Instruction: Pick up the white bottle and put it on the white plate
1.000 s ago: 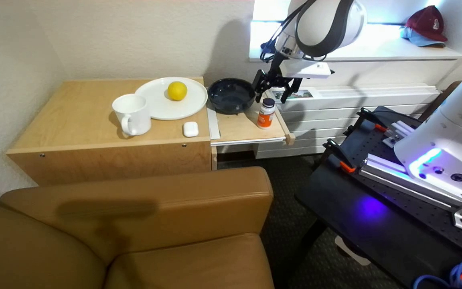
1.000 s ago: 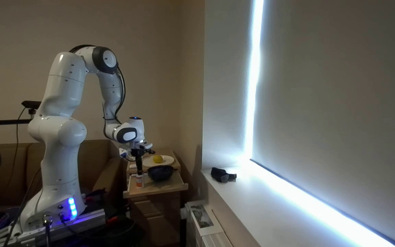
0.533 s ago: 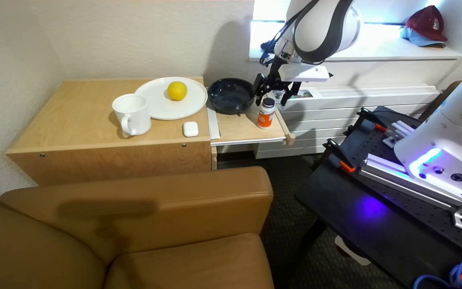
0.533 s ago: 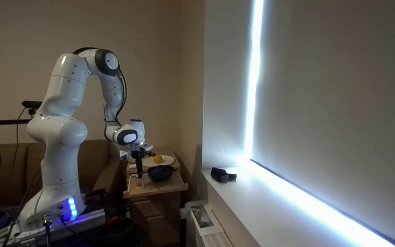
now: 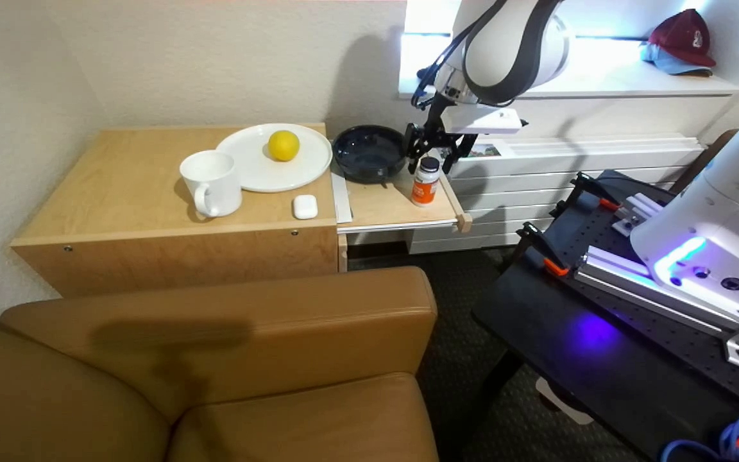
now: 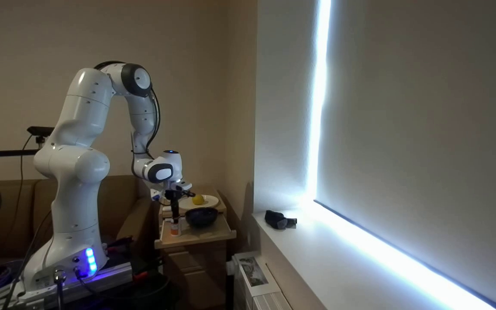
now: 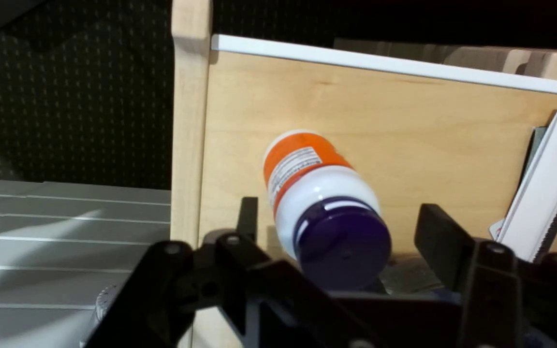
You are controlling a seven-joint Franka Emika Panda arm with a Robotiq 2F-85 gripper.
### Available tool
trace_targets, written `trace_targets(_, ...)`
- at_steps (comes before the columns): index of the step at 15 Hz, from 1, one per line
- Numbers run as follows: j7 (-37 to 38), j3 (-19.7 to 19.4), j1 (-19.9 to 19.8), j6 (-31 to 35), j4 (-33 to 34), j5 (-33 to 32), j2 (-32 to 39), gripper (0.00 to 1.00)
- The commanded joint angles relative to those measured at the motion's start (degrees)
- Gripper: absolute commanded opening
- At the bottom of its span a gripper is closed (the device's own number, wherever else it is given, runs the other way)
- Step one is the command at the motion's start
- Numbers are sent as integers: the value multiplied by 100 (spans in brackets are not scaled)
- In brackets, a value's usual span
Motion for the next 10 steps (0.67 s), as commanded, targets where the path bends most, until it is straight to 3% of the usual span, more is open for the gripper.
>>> trace_targets(1,-23,-94,82,12,-26,30,34,53)
trace_targets(4,-12,-141,118,18,-32,9,30,32)
trace_targets(5,-4,-173,142,21,-32,-9,14,29)
trace_targets(8,-15,-230,187,-48,-27,-38,-44,29)
trace_targets(10,-147,27,-4,-272,-59,66,-328,29)
